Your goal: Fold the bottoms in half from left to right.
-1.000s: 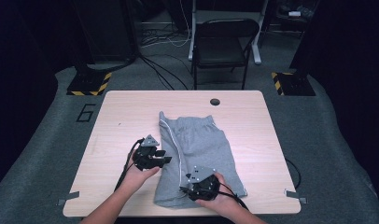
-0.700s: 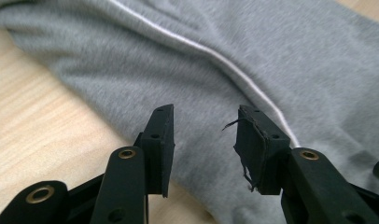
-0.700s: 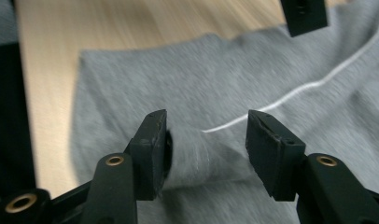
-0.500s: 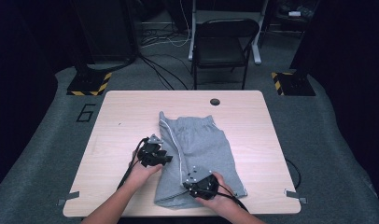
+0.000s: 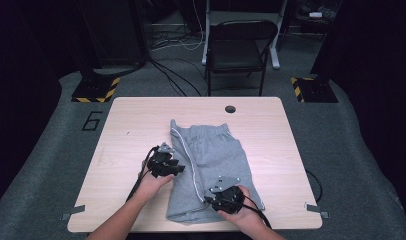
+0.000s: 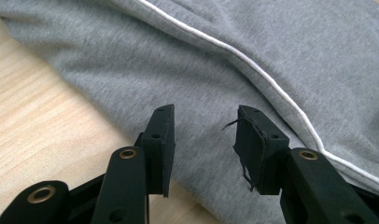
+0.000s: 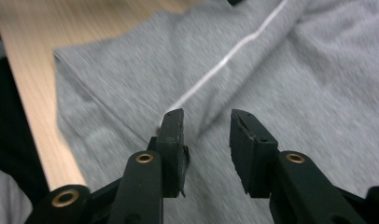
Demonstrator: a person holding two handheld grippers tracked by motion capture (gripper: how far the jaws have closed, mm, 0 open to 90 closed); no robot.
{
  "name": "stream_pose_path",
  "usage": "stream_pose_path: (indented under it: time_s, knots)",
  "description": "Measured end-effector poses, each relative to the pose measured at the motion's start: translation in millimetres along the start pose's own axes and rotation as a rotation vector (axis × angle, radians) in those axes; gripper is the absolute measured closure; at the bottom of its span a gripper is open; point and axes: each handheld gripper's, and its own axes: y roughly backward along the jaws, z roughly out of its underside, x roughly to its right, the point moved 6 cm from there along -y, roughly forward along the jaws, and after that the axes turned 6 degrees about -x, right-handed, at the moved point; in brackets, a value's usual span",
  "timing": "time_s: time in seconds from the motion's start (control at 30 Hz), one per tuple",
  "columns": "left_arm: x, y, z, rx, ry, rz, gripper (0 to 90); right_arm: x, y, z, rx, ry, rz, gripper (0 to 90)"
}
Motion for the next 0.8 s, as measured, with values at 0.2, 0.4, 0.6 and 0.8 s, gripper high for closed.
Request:
stream_pose_path:
  time_s: [0.2,0.4,0.6,0.8]
  knots:
    - [-5.6,4.5,-2.2,0.025,0.018,-0.008,57.6,-9.8,-5.3,-14.3,0.047,0.019,-0.018,57.9]
    - [-17.4,12.3,-10.8,0.042,0.037,-0.036,55.5,-18.8,-27.4,-13.9,-0.010,0.102,0.045,55.3]
    - [-31.2,18.1,-34.0,0.075,0.050,-0.078,51.4,-10.4,-25.9,-4.9,-0.037,0.058,0.063,65.1]
    - [-43.1,18.0,-52.8,0.109,0.076,-0.112,48.9,-5.6,-23.9,-1.3,-0.033,0.027,0.023,77.6]
